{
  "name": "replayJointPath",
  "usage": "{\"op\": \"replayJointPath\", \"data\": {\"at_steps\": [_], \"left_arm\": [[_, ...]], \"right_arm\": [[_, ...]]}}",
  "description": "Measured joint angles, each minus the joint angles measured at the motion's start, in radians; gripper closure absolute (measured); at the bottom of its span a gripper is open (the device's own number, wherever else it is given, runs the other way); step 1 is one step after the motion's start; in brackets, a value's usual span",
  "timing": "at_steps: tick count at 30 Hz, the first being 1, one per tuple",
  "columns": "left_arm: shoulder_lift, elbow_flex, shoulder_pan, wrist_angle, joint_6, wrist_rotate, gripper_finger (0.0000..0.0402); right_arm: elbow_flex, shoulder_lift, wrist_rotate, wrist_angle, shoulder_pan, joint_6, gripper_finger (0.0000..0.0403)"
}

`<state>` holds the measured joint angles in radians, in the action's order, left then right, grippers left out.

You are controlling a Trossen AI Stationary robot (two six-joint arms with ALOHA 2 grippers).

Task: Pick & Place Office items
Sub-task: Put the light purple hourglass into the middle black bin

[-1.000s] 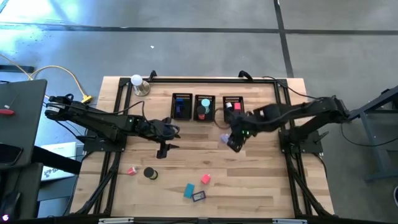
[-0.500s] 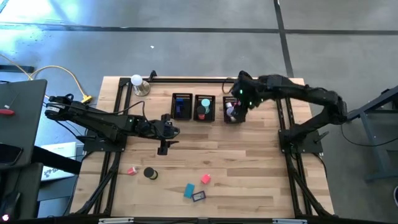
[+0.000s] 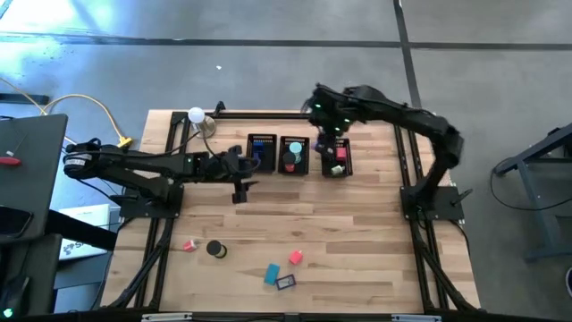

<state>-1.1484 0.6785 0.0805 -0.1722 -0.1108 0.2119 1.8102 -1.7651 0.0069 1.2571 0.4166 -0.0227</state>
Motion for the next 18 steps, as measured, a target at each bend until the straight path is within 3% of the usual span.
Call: {"op": "replayJointPath", "data": {"at_steps": [8, 11, 18], "left_arm": [[0.000, 0.000, 0.058, -0.003, 0.010, 0.000, 0.0190], [0.000, 0.000, 0.059, -0.013, 0.004, -0.001, 0.0190], [0.000, 0.000, 0.059, -0.030, -0.013, -0.003, 0.0190]], "right_arm": [[0.261, -0.236, 0.058, 0.073, 0.051, -0.121, 0.0225], [0.275, -0.279, 0.095, 0.068, 0.061, -0.140, 0.0225], [0.275, -0.339, 0.064, 0.038, 0.064, -0.167, 0.0225]]}}
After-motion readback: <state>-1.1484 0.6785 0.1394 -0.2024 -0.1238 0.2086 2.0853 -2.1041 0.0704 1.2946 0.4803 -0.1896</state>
